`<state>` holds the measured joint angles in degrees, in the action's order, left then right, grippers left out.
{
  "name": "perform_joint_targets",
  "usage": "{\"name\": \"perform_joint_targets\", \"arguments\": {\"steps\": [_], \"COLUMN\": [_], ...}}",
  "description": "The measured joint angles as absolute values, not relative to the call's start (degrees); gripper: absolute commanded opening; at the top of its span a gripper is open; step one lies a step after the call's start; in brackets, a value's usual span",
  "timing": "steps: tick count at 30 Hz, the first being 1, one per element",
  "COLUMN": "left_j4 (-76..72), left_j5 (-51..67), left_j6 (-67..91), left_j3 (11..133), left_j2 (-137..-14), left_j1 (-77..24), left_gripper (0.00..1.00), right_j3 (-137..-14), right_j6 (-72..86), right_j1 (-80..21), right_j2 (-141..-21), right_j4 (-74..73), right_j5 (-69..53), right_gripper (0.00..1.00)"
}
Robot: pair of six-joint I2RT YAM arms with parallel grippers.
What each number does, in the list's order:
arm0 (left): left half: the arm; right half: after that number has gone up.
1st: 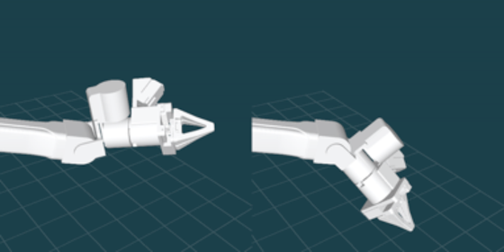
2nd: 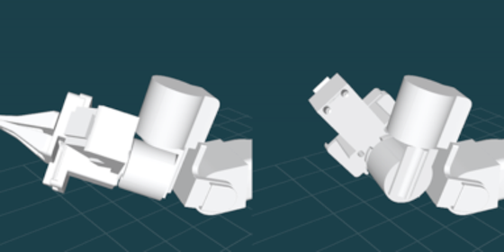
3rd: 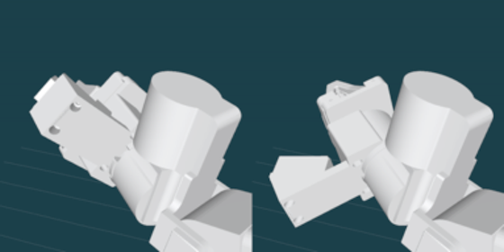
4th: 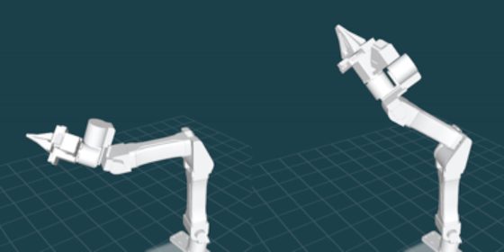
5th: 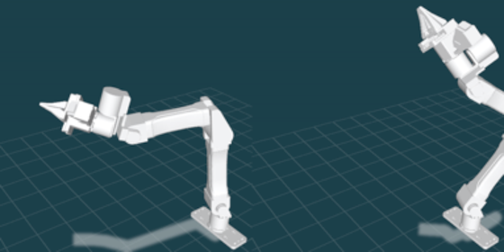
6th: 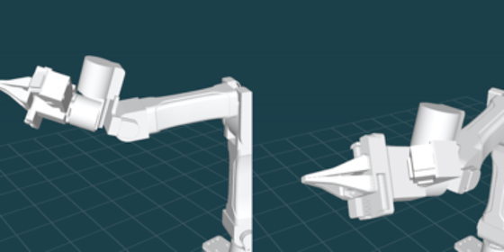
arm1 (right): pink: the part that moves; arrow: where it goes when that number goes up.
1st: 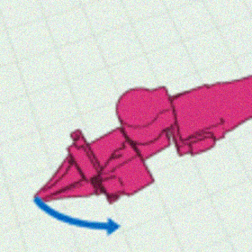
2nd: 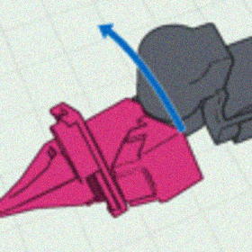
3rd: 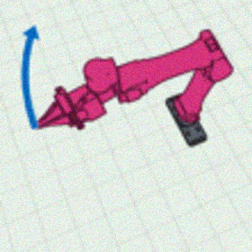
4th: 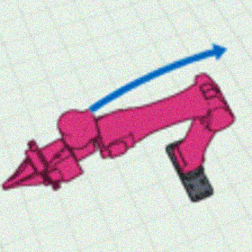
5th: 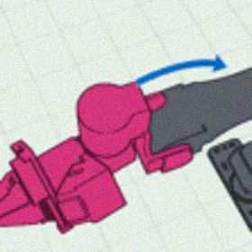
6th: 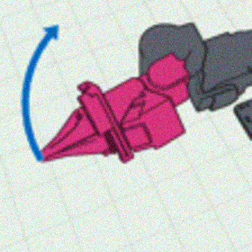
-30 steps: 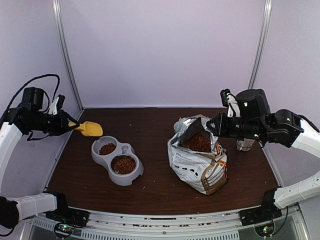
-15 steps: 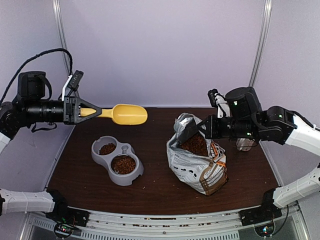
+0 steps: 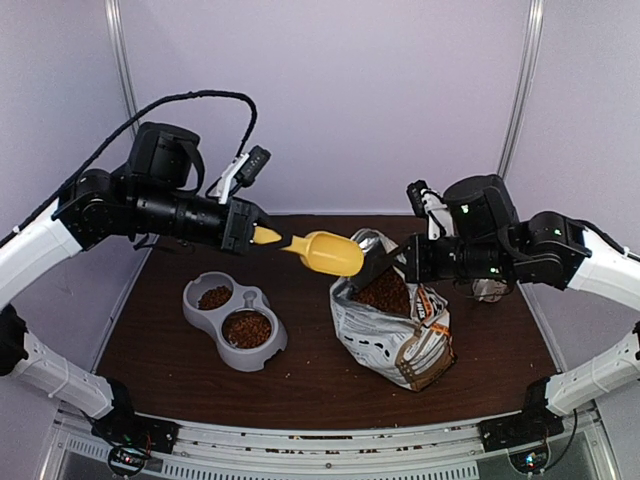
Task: Serve the pet food
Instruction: Insert the spatula into the pet food bag, then collect the pet food from the pet food bag.
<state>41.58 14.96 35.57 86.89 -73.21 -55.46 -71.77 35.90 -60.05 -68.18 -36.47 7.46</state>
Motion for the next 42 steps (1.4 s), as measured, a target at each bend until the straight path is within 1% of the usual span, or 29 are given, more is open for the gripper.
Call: {"name": "perform_joint_targets", "arguments": {"steps": [8,14,18,24,31,38,42], "left_j4": [42.9,47.9,48.6,43.4,33.6,20.1,15.2], "left_j5": [11.5,1.1,-6.7,-10.3,-4.9,6.0,10.8], "left_j6": [34.3,34.4,36.4,39.2,40.6,45.8,49.7], "left_j3": [88.9,93.4,93.7,93.3,87.5,76.2,71.0], "left_j2": [-79.2,-85.7,-91.1,-97.0,-96.8,-92.4,-89.3], "left_j1": [-59.1,-64.3,-67.2,-68.7,-67.6,-63.5,-61.8], "left_gripper": [0.00,0.00,0.00,0.00,0.00,0.00,0.00], "right_j3": [-75.6,-78.1,-78.4,-78.4,-75.8,-72.6,-71.6], "right_j6": [35.7,35.7,35.8,36.4,37.7,39.3,39.5], "right_j1": [-63.8,-66.5,-67.2,-67.7,-66.4,-64.2,-63.4], "right_j2": [-73.3,-77.2,-78.3,-78.2,-75.7,-72.5,-71.6], "right_j4": [-36.8,-36.7,-36.3,-36.1,-35.0,-34.2,-34.0], "right_j5": [7.3,7.1,6.4,6.6,7.4,7.3,7.1], "right_gripper": [0.00,0.00,0.00,0.00,0.00,0.00,0.00]}}
